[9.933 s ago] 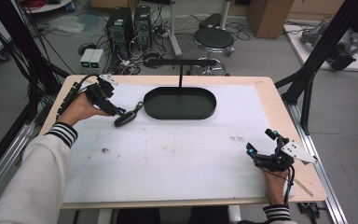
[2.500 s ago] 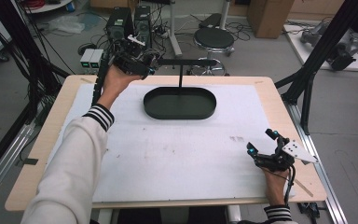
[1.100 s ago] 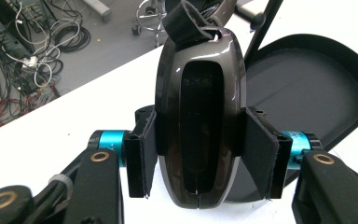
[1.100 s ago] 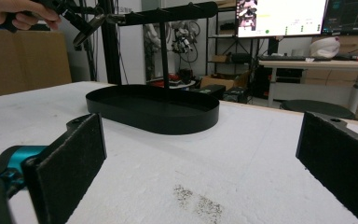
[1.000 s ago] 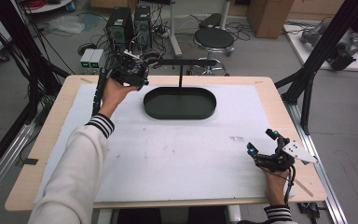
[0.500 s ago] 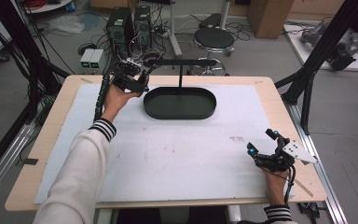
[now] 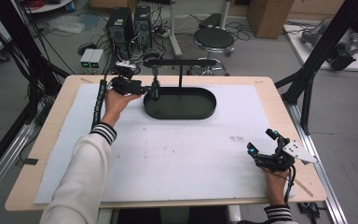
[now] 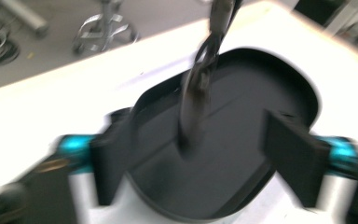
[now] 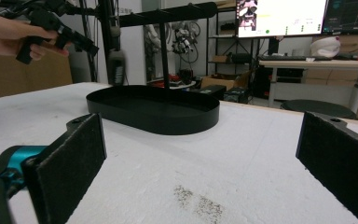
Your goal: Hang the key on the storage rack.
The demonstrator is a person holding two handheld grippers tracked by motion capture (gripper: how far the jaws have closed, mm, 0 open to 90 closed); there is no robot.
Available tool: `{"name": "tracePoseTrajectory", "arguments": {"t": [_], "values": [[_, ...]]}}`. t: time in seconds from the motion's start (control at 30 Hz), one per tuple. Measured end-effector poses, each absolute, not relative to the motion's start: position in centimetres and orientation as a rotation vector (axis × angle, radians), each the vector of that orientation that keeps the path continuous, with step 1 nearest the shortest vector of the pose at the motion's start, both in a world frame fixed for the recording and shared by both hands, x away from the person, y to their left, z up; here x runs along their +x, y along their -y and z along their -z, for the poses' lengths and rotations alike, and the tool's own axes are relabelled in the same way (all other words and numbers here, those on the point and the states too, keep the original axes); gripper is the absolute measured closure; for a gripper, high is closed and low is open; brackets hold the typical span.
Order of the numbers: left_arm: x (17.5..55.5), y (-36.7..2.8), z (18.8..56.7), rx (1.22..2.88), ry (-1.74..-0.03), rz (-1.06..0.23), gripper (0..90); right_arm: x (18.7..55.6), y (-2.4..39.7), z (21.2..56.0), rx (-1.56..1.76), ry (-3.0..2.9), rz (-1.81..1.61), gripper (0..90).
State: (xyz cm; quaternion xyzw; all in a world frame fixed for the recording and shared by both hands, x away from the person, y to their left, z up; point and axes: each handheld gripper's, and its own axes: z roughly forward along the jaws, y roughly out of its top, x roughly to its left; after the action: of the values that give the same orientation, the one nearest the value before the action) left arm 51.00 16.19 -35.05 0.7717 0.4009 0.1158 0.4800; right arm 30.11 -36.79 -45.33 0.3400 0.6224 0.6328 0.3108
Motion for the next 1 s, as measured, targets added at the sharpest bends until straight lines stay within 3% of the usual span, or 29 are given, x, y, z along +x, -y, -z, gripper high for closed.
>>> {"name": "tracePoseTrajectory", "arguments": {"t": [0.1, 0.17, 0.23, 0.37, 0.6, 0.8, 0.83, 1.0], "values": [[49.7, -17.2, 34.6, 1.856, -0.905, -0.300, 5.4, 30.1, 36.8, 45.3, 0.901, -1.645, -1.670, 0.5], [48.1, -18.3, 34.2, 1.766, -0.825, -0.294, 1.7, 30.1, 36.7, 45.3, 0.896, -1.642, -1.669, 0.5], [46.3, -19.1, 33.7, 1.724, -0.812, -0.237, 1.7, 30.1, 36.8, 45.3, 0.900, -1.639, -1.668, 0.5], [42.4, -20.0, 33.0, 1.707, -0.803, -0.344, 6.4, 30.1, 36.7, 45.3, 0.898, -1.638, -1.666, 0.5], [38.0, -21.6, 33.6, 1.660, -0.723, -0.355, 5.5, 30.1, 36.7, 45.3, 0.897, -1.639, -1.666, 0.5], [34.2, -24.2, 35.7, 1.654, -0.663, -0.560, 5.4, 30.0, 36.7, 45.3, 0.893, -1.642, -1.659, 0.5], [33.8, -24.5, 36.1, 1.647, -0.660, -0.577, 2.0, 30.1, 36.7, 45.3, 0.889, -1.642, -1.657, 0.5], [31.3, -26.9, 38.4, 1.593, -0.653, -0.607, 1.7, 30.1, 36.6, 45.3, 0.885, -1.641, -1.655, 0.5]]}}
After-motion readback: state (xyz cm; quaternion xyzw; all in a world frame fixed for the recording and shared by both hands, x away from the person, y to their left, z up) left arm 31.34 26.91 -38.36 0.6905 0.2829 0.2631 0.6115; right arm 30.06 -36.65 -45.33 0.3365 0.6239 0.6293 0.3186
